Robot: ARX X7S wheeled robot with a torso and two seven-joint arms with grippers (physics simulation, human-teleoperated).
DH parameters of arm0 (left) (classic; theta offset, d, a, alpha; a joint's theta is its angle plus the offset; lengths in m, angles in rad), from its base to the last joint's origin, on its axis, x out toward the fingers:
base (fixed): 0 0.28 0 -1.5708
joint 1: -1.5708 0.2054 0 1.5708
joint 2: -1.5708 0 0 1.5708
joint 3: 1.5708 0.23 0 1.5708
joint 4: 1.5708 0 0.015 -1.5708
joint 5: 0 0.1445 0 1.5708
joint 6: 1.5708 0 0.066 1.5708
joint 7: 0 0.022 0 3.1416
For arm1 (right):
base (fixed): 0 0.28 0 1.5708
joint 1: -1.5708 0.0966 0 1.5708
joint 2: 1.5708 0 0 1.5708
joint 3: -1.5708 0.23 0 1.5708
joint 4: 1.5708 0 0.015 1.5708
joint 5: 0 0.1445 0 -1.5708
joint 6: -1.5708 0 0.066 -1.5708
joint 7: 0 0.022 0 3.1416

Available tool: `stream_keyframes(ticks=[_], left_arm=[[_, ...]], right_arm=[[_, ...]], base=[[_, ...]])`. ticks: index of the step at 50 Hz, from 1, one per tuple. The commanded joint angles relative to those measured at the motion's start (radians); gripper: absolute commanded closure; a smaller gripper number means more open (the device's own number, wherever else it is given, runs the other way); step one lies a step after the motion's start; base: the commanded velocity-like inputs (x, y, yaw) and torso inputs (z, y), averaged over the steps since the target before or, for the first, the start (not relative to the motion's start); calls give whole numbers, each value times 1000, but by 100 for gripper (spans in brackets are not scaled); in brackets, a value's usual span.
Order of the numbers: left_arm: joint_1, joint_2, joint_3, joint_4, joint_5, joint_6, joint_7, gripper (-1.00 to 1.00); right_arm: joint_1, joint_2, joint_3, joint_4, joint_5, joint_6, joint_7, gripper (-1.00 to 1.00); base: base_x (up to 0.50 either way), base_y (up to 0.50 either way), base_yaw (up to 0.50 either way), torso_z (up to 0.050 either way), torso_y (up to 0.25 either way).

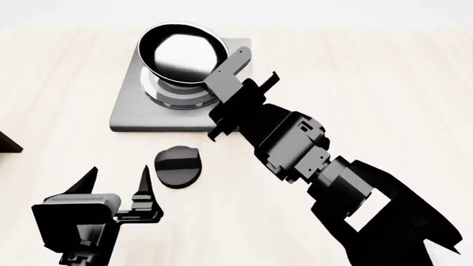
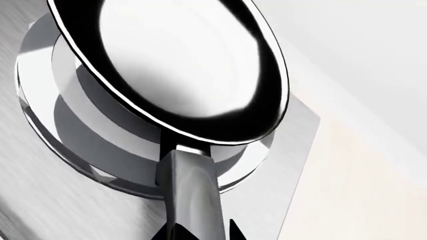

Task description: Turn on the stove and put the frying pan on it.

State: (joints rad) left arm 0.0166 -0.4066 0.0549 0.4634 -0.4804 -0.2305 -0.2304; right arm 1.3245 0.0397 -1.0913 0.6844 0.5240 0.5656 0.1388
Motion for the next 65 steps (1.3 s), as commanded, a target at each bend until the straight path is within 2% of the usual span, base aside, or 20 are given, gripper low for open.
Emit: stream_keyframes(ticks=[1,8,9,29,65], left_arm=[[0,-1,3,-1,0,1,-4,-100],[1,-3,3,1,0,1,-7,-100],[1,-3,3,0,-1,1,-7,-100],[-3,-9,2,7,-9,-3,-14,-100],[0,-18,6,19,-11,1,-26,-100]], right_arm=[[-1,-6,-8,26,-37,-16,3,100],[5,-4,-15,31,-26,-2,-8,100],[10,-1,-13,27,-8,16,-36,-100],[27,21,-38,-24,10,62,-50,-100],[78,127,118,-278,234,228,-60,-100]], base=[[0,0,3,0,0],[2,0,1,0,0],[0,3,0,0,0],[0,0,0,0,0],[0,0,0,0,0]])
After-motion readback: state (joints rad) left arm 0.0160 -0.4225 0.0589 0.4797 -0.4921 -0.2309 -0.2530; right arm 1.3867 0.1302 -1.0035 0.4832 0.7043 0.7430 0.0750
